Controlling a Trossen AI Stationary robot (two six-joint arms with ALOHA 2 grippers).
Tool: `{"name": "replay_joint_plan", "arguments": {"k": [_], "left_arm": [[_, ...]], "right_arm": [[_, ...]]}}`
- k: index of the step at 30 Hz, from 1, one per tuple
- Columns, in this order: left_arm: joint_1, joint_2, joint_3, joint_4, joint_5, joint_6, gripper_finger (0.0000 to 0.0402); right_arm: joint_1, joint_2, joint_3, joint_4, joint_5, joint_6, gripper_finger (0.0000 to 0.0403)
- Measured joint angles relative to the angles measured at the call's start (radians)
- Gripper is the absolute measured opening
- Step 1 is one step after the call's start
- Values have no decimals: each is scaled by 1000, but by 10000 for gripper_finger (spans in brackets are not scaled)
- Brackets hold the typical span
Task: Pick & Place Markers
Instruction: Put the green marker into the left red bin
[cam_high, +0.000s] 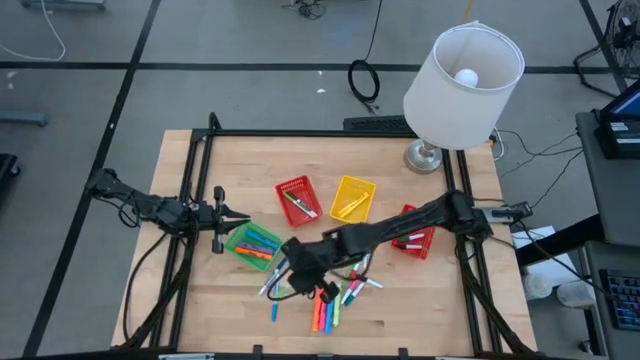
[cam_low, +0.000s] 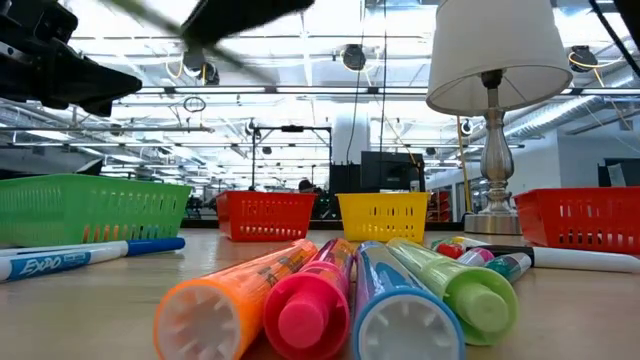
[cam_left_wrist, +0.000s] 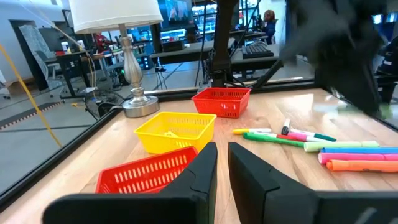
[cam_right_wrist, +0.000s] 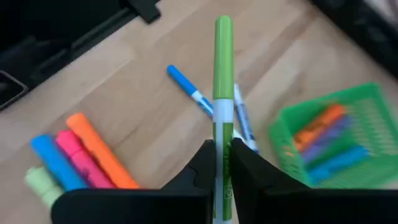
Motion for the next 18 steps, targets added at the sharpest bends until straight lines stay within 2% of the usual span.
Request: {"name": "replay_joint_plan", "arguments": {"k": [10, 18], "left_arm": [[0, 6, 0, 2, -2, -21, 49], [0, 6, 0, 2, -1, -22, 49]], "right_arm": [[-38, -183, 1, 20, 0, 84, 16], [-112, -255, 1, 60, -6, 131, 16]]}}
